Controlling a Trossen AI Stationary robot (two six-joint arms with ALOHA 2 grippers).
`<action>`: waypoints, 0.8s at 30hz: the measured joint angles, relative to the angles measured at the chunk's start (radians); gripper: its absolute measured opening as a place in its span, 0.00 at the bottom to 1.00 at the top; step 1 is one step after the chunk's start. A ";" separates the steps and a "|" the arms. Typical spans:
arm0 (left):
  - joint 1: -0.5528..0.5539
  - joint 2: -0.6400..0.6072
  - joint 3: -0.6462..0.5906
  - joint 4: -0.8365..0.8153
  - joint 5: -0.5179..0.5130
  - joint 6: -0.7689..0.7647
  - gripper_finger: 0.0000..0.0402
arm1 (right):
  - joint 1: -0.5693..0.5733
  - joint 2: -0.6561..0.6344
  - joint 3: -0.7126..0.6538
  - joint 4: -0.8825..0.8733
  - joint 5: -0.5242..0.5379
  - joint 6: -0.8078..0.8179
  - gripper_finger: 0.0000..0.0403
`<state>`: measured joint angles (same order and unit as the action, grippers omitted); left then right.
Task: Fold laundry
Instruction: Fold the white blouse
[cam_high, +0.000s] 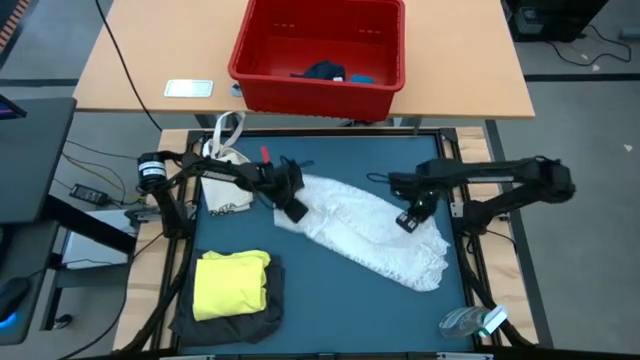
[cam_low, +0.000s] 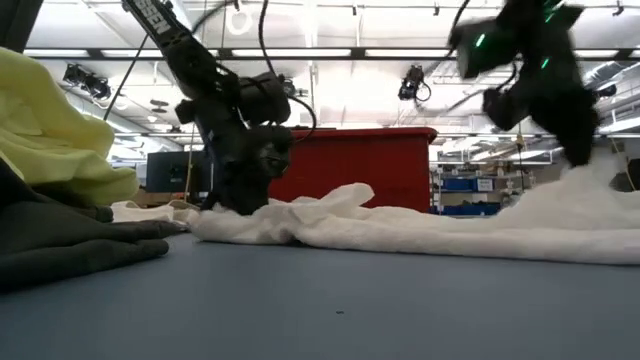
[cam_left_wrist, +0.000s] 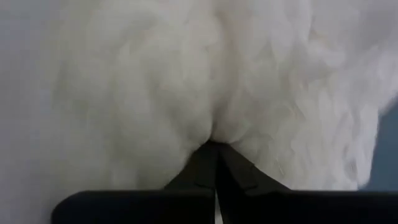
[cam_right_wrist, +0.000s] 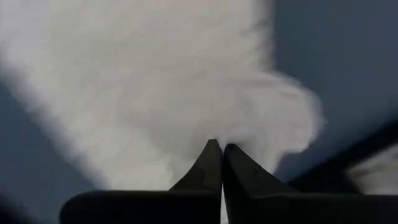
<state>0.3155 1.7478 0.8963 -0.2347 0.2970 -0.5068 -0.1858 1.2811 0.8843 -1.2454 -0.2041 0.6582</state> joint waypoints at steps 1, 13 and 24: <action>0.024 -0.006 0.000 0.007 -0.018 0.002 0.01 | 0.039 -0.029 -0.008 0.014 -0.052 0.062 0.01; 0.221 -0.008 -0.005 0.034 -0.013 0.051 0.00 | 0.570 0.023 -0.131 0.694 -0.272 0.724 0.03; 0.295 -0.075 0.021 0.131 0.162 0.076 0.13 | 0.507 -0.110 -0.117 0.849 -0.158 0.694 0.38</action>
<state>0.6106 1.6728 0.9176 -0.1034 0.4589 -0.4304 0.3212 1.1712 0.7669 -0.3961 -0.3617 1.3522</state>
